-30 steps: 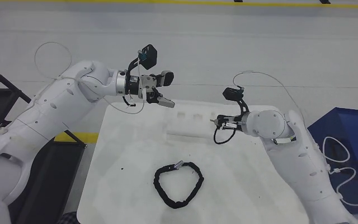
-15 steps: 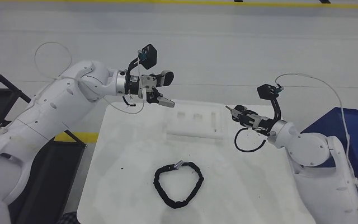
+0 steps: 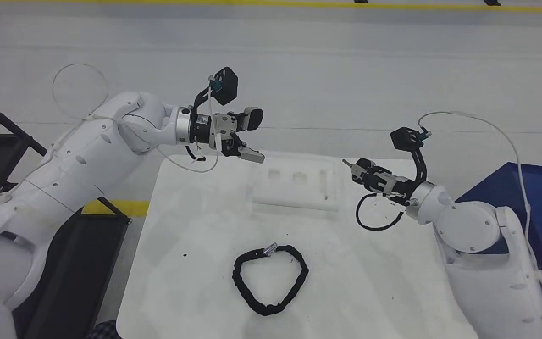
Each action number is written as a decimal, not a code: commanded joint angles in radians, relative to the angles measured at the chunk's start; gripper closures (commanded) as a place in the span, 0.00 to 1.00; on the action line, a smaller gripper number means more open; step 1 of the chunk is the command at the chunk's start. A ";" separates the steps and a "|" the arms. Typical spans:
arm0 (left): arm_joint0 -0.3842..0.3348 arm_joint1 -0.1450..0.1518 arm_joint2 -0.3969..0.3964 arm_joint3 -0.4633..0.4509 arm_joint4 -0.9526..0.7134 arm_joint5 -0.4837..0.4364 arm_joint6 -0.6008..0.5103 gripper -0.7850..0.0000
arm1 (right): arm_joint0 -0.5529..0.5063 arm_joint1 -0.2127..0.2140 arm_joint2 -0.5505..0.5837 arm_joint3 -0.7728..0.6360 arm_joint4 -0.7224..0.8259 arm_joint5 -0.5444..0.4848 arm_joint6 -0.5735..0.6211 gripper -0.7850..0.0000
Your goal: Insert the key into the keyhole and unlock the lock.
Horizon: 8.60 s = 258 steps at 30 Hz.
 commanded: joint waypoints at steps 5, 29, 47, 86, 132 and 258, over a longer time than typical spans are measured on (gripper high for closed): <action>0.039 0.007 -0.023 -0.038 0.036 0.013 0.034 0.00 | 0.000 0.000 0.000 0.000 0.000 0.000 0.000 1.00; 0.428 0.003 -0.099 -0.098 0.756 0.072 0.401 0.00 | 0.000 0.000 0.000 0.000 0.000 0.000 0.000 1.00; 0.432 -0.050 -0.041 -0.039 0.767 0.000 0.301 0.00 | 0.000 0.000 0.000 0.000 0.000 0.000 0.000 1.00; 0.881 0.013 -0.183 -0.130 1.020 0.490 0.652 0.00 | 0.000 0.000 0.000 0.000 0.000 0.000 0.000 1.00; 0.894 -0.060 -0.397 -0.128 1.120 0.357 0.670 1.00 | 0.000 0.000 0.000 0.000 0.000 0.000 0.000 1.00; 0.448 -0.123 -0.236 -0.048 1.695 0.207 1.378 1.00 | 0.182 0.072 -0.303 -0.244 -0.046 0.110 0.364 1.00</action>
